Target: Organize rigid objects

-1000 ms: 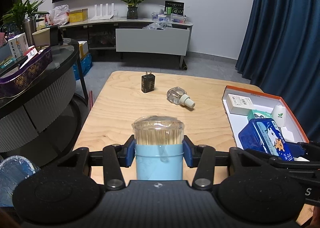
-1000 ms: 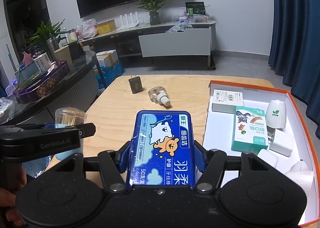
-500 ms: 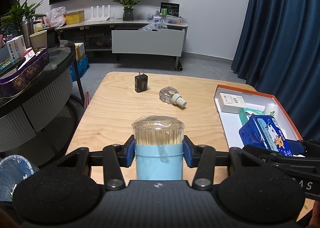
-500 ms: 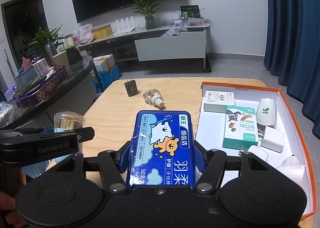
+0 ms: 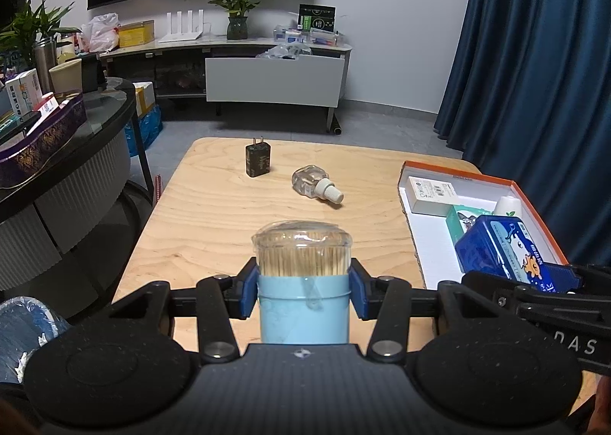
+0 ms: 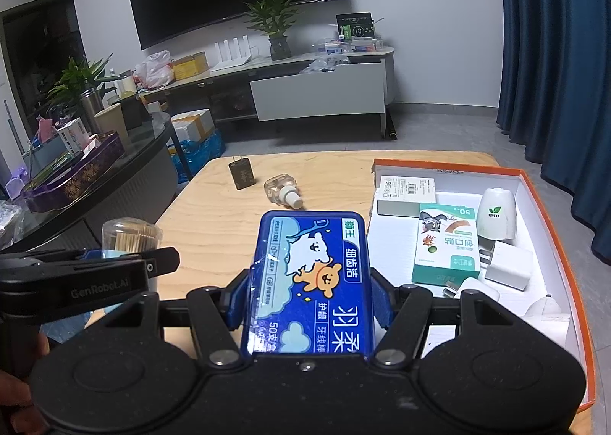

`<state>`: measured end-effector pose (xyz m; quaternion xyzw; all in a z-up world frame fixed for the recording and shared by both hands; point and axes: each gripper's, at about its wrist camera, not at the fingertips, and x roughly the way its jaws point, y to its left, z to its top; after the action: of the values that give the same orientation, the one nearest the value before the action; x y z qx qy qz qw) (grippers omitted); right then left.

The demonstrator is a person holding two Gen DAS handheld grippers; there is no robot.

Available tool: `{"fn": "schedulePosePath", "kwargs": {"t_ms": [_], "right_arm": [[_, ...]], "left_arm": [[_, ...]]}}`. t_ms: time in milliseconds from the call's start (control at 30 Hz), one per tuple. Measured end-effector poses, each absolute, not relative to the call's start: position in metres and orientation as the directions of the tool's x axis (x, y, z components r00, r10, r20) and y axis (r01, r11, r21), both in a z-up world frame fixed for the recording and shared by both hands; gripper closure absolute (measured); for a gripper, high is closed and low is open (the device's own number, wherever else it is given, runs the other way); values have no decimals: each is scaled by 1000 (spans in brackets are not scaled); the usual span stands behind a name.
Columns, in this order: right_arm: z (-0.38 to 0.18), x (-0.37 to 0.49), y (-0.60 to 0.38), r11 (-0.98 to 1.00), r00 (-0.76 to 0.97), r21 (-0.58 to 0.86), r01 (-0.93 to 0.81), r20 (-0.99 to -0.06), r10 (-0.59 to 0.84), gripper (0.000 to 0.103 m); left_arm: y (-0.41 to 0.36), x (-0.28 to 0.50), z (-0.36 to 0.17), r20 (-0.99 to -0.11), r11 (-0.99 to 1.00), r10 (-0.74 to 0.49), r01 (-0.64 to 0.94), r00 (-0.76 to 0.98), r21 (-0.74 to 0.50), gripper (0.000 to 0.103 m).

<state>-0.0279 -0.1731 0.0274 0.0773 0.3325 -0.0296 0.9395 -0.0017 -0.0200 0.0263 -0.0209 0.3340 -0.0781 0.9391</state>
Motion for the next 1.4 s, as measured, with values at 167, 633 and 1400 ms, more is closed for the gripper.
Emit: {"fn": "schedulePosePath", "kwargs": {"t_ms": [167,633,1400], "right_arm": [[28,-29,-178,986,779,124,115,-627,-12,29],[26,-26,-183,986,768,113,120,-640,-20,29],[21,-28,-207,979,764,117,165,-643,-52,29]], "left_arm": [[-20,-2,25,-627,986,-166,134,761,-99,55],[-16,1,26,-630,988,-156,116,760,-105,55],[-33,3,23,-643,982,-185,165,743,-93,55]]}}
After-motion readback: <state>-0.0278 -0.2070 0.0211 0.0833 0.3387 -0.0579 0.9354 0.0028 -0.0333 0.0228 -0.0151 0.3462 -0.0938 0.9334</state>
